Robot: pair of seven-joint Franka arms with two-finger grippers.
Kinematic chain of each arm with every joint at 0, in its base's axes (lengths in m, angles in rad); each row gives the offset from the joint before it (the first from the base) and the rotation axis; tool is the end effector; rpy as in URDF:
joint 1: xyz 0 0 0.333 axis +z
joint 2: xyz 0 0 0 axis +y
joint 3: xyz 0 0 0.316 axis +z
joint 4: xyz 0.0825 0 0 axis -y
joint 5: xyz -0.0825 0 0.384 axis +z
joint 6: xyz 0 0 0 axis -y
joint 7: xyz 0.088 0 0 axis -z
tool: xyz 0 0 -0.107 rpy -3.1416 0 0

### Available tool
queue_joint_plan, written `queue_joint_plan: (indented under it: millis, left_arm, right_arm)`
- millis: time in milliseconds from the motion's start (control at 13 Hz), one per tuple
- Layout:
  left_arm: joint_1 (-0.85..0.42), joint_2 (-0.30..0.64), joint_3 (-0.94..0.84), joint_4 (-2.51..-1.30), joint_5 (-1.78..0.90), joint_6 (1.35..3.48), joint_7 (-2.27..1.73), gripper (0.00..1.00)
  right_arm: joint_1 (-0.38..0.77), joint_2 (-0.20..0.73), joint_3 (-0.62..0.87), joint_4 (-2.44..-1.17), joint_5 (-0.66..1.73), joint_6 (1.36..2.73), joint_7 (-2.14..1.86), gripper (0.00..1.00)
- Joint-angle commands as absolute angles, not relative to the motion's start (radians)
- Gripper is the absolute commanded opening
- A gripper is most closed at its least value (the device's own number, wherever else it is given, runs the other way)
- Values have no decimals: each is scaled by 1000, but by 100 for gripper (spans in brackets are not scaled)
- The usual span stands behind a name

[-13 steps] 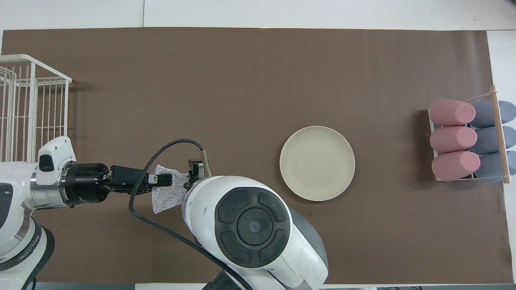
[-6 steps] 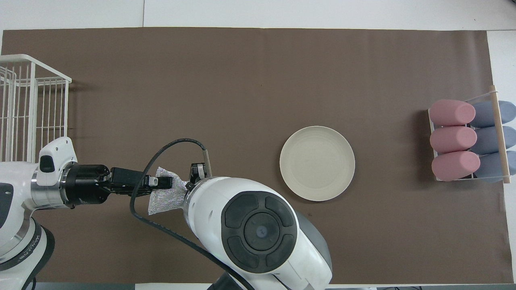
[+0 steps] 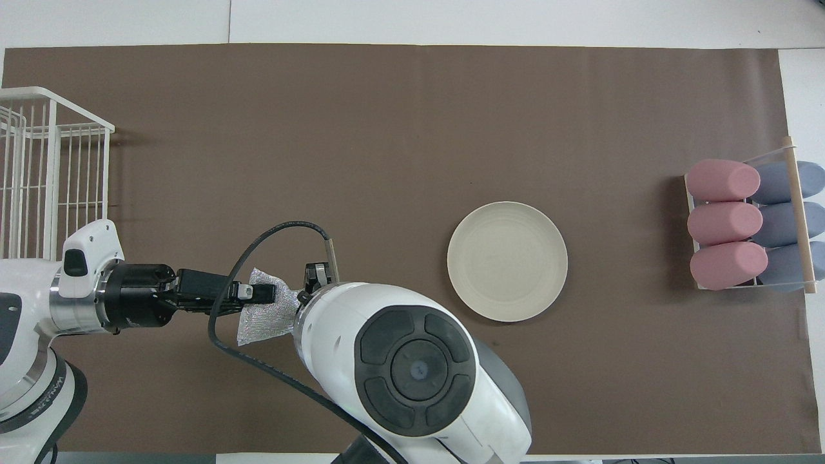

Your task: Wipe plate with sponge

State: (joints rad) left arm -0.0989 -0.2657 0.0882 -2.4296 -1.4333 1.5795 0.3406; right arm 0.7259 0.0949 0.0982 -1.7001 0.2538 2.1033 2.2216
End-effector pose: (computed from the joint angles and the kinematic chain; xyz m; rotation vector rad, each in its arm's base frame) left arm 0.4254 -0.1083 0.4536 1.6666 0.1435 -0.2565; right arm 0.4150 0.4625 0.5614 -2.0575 1.9066 0.3281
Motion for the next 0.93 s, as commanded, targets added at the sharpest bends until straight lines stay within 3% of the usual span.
queue_joint_plan:
  millis: [0, 617, 849]
  left_arm:
    - [-97, -301, 97, -2413, -1347, 1577, 273, 99]
    - [-97, -301, 95, -2405, -1327, 1591, 259, 100]
    - [-107, -288, 87, -2382, -1228, 1662, 259, 100]
  right_arm:
    - [721, 71, 106, -1735, 261, 2112, 2217, 0]
    - [704, 45, 103, -1756, 166, 1993, 2149, 0]
    - [585, 20, 101, -1837, 166, 1977, 1905, 0]
